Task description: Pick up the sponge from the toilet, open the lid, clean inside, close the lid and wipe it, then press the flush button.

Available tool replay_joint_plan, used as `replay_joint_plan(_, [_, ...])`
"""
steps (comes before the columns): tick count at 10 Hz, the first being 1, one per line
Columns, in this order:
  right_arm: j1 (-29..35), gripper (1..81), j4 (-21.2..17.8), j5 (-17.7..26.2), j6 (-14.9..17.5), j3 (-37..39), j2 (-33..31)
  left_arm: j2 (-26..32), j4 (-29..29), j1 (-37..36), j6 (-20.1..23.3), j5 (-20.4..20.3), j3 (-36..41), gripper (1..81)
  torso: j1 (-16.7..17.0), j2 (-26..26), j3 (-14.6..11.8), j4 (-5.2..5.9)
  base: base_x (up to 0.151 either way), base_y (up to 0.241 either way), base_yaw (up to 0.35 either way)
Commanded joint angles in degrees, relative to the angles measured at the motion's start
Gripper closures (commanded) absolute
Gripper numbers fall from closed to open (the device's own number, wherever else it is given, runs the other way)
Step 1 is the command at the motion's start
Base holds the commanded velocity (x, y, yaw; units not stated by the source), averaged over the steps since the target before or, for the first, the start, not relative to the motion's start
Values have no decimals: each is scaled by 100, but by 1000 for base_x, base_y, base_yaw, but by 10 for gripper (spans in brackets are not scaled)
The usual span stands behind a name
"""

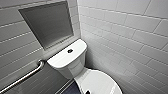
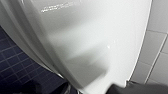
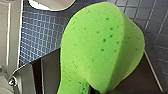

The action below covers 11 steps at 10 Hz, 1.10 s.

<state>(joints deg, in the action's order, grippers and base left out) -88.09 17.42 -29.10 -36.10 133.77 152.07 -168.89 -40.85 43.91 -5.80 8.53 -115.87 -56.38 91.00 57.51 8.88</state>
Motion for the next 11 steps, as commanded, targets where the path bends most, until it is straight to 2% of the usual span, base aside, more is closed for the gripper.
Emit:
replay_joint_plan(1, [-47, 811, 86, 185, -11, -45, -130, 144, -2, -1073, 167, -493, 871, 10, 0, 0, 0, 0, 0, 0, 0])
replay_joint_plan(2, [-47, 811, 86, 176, -11, -62, -139, 258, -2, -1073, 167, -572, 1057, 10, 0, 0, 0, 0, 0, 0, 0])
replay_joint_plan(3, [-38, 811, 95, 176, -11, -71, -130, 337, -2, -1055, 167, -633, 1180, 10, 0, 0, -224, 0, 0, 0, 0])
replay_joint_plan(5, [-38, 811, 95, 176, -11, -71, -130, 461, -11, -1047, 150, -757, 1339, 10, -2, 0, -344, 0, 0, 0, 0])
replay_joint_plan(6, [-38, 811, 95, 176, -11, -71, -130, 487, -11, -1055, 141, -765, 1382, 10, -2, 0, -218, 0, 0, 0, 0])
replay_joint_plan(8, [-29, 811, 95, 176, -11, -71, -130, 575, -72, -1020, 89, -834, 1426, 10, -2, 0, -321, 0, 0, 0, 0])
replay_joint_plan(11, [-21, 811, 104, 176, -11, -71, -121, 1005, -72, -1038, -105, -1353, 2101, 10, -2, 2, -317, 0, 0, 0, 0])
